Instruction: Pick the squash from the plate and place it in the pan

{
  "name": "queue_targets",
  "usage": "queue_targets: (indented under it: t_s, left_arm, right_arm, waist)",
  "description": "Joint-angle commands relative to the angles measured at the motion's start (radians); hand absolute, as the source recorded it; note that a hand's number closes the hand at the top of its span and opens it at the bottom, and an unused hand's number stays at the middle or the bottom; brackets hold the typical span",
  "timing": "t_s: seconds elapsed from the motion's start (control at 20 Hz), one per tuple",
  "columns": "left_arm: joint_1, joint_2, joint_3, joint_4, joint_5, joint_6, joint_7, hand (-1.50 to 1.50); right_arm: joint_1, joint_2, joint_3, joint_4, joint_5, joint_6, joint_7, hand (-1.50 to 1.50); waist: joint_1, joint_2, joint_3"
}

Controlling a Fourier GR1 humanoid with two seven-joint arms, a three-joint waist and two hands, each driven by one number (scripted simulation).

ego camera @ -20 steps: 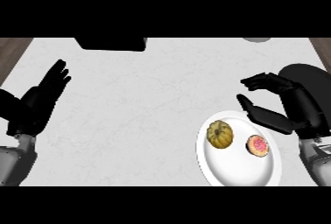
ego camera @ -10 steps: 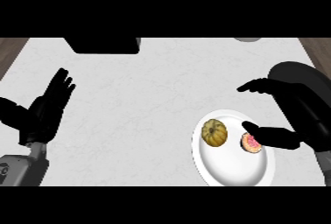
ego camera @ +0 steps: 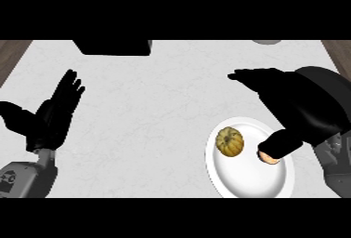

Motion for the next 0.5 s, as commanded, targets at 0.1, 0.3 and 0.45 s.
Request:
queue_targets:
  t_s: [0.1,0.3,0.45]
  left_arm:
    - [-0.012,-0.005,0.014,0.02,0.003,-0.016,0.006,0.0]
    - [0.056,0.01,0.008,-0.082,0.006,-0.025,0.025,0.0]
    - [-0.016,-0.024,0.009,0.02,-0.008,-0.02,0.004,0.0]
  right_arm:
    - [-0.191,0.112,0.131,0.146,0.021,0.234,0.151,-1.5]
    - [-0.255,0.224,0.185,0.308,0.034,0.316,0.176,-1.5]
    - [-0.28,0.315,0.238,0.407,0.028,0.378,0.234,-1.5]
  waist:
    - [0.009,0.003,-0.001]
    - [0.022,0.001,0.001]
    - [0.003,0.005,0.0]
